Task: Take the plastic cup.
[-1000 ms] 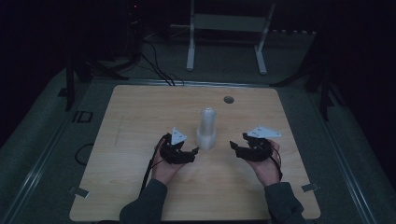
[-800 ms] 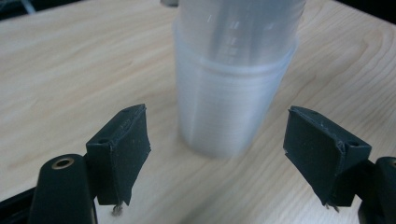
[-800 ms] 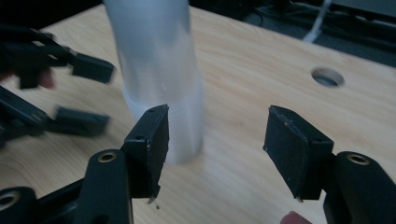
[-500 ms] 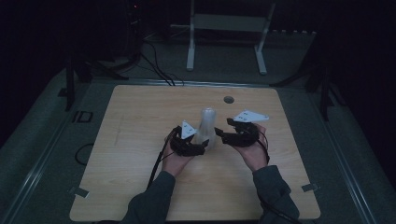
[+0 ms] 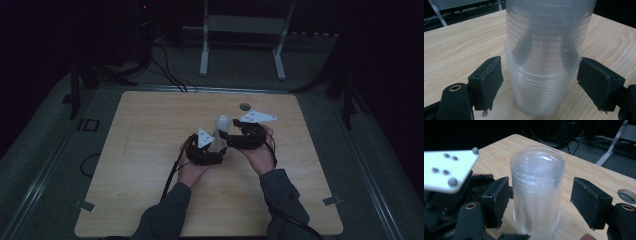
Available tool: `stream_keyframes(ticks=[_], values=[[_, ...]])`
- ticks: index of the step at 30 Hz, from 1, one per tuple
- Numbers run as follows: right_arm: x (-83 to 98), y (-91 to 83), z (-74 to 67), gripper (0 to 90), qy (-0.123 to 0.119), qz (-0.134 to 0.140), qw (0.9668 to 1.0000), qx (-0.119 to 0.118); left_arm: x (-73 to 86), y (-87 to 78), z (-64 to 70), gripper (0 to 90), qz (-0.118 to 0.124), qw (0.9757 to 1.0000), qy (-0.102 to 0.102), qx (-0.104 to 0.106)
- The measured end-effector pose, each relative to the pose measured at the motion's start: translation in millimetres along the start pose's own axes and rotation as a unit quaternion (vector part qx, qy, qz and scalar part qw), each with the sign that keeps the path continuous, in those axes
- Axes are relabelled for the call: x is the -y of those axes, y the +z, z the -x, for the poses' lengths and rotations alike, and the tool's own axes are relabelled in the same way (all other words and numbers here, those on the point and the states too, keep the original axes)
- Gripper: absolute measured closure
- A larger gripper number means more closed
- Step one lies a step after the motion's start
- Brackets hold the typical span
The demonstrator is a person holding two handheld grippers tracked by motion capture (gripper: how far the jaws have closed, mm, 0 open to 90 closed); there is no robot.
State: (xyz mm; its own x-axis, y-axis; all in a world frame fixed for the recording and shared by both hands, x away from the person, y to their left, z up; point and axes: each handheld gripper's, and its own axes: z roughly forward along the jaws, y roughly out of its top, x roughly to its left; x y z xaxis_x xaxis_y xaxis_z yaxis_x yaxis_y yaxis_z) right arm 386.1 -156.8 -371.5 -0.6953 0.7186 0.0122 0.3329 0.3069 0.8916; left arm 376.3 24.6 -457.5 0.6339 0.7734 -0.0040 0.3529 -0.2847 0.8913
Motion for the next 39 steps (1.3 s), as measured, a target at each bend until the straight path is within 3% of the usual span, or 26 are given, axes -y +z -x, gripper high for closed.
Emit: stream_keyframes(ticks=[10, 19, 24, 31, 39], values=[[-9.1, 18.4, -2.2, 36.3, 0.001, -0.005, 1.0000, 0.002, 1.4, 2.3, 2.6, 24.0, 0.001, 1.0000, 0.000, -0.003], [-10.2, 16.8, 0.0, 39.0, 0.011, 0.003, 0.9999, 0.000, 1.3, 8.9, 5.9, 18.6, 0.012, 0.9997, 0.014, -0.013], [-12.2, 14.1, 0.3, 39.2, 0.013, 0.005, 0.9999, -0.003, 1.9, 10.5, 8.3, 20.4, 0.018, 0.9994, 0.022, -0.022], [-13.8, 12.4, 0.9, 39.2, 0.014, 0.004, 0.9999, -0.006, -1.0, 6.1, 8.4, 19.3, 0.042, 0.9988, 0.019, -0.019], [-14.4, 12.6, -0.4, 39.2, 0.012, 0.001, 0.9999, -0.004, -0.4, 9.4, 7.0, 21.1, 0.034, 0.9992, 0.014, -0.018]])
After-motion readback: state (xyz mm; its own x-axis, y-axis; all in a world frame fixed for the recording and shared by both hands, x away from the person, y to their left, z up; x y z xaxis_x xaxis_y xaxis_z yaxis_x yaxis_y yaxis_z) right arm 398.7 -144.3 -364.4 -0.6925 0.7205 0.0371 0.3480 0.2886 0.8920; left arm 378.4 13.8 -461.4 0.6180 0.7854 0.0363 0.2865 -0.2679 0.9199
